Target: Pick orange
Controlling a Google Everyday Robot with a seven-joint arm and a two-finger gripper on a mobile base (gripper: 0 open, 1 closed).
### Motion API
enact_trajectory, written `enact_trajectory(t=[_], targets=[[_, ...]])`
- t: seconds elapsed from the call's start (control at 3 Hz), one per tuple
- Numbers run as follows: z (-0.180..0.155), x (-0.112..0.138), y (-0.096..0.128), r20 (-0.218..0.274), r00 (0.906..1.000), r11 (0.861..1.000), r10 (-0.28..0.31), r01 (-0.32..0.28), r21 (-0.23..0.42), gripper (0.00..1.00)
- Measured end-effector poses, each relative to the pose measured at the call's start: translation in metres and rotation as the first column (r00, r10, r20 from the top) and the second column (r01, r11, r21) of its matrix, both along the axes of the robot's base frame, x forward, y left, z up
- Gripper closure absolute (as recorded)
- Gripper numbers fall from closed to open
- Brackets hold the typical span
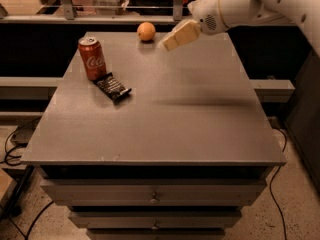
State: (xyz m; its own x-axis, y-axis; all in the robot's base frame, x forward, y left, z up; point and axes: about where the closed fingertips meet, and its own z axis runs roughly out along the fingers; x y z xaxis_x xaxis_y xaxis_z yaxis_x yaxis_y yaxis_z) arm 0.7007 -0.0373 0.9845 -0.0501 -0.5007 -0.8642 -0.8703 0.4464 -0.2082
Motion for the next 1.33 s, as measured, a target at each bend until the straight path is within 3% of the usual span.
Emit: enact_trajectory(t=[0.33,0.67,1.33], targets=[[-0.018,0.043,0.022,0.014,0.9985,0.997,-0.052,0.051,0.065,0.00],[-0.041,0.084,0.032,-0.002,0.9930,0.977,-0.118,0.117,0.179,0.00],[-0.067,0.167,0.052,-0.023,0.9810,0.914,-0.193,0.188,0.360,0.00]])
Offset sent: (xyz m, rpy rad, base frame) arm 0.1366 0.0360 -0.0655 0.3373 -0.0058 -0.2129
